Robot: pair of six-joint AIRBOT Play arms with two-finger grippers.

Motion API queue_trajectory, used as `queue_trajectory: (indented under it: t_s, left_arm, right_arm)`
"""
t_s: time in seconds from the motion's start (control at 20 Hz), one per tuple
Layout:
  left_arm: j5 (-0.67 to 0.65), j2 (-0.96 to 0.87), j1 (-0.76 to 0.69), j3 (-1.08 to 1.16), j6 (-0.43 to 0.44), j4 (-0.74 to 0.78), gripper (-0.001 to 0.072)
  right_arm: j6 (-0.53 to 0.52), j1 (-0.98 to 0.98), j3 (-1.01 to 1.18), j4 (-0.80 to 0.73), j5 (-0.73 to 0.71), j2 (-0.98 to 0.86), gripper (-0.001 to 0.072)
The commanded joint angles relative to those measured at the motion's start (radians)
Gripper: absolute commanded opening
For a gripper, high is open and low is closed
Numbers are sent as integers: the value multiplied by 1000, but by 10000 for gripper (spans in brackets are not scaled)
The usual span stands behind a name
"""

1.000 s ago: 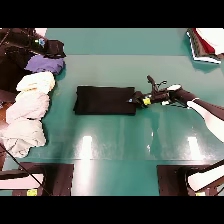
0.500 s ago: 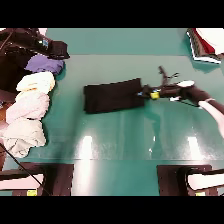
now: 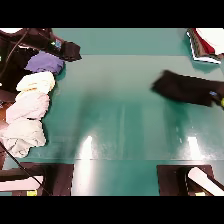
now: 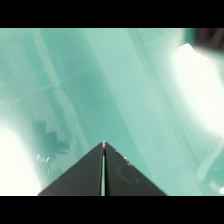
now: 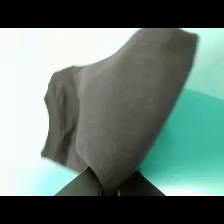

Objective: Fold the shirts.

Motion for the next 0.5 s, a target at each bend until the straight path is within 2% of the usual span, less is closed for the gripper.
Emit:
queue_trajectory:
  t_s: [0.0,0.1,0.3,0.4,0.45]
  left_arm:
    - [52,1,-36,0,0,1,22]
    - [57,1,-38,0,-1,0,22]
    - [50,1,-38,0,0,1,22]
    - [50,1,-38,0,0,2,22]
    - [50,1,-38,0,0,3,22]
  right_arm:
    - [24,-299,-82,-68,-42,107,16]
    - [48,-369,-102,-120,-52,122,17]
    - [185,-389,-106,-328,-52,126,17]
    - [188,-389,-87,-424,-15,120,20]
    - [188,-389,-62,-486,24,108,103]
